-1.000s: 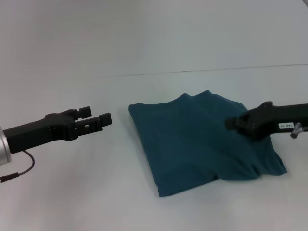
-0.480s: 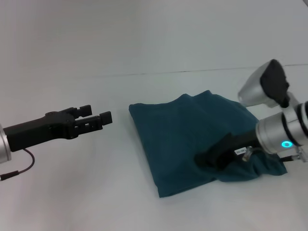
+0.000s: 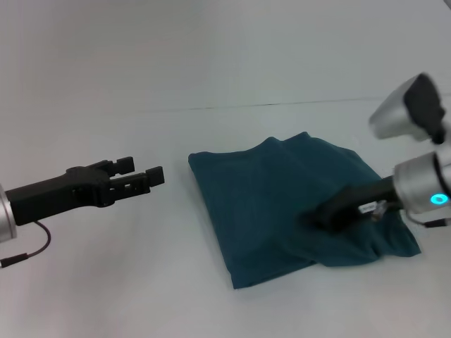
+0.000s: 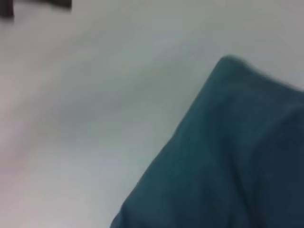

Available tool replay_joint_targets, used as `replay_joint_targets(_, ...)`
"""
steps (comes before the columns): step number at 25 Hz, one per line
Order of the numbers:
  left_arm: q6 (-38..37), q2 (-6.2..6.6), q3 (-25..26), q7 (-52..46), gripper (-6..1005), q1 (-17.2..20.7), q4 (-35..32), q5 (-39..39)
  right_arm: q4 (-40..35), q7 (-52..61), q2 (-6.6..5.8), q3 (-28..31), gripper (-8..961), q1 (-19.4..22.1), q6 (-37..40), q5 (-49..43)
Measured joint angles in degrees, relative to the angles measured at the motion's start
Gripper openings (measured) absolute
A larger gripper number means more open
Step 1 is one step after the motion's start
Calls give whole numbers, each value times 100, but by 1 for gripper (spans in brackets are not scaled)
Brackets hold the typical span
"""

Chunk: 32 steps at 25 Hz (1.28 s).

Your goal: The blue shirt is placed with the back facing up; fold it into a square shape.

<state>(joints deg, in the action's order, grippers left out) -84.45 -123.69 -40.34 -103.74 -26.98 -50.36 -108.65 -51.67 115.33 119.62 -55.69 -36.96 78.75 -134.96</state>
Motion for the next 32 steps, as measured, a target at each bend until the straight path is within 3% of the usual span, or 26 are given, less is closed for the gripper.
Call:
replay_joint_targets(7, -18, -1, 0, 44, 930, -12, 0, 12, -1187, 1251, -92, 421, 8, 426, 516, -356)
replay_joint_targets(19, -29, 19, 1, 42, 929, -31, 0, 14, -1769, 2396, -159, 847, 9, 310, 1248, -1825)
replay_joint_targets(30, -23, 13, -1, 44, 928, -38, 1, -15, -1601, 2520, -144, 972, 468, 360, 1153, -1924)
replay_joint_targets(32, -26, 9, 0, 45, 928, -37, 5, -20, -1497, 2521, -139, 972, 470, 362, 1056, -1926)
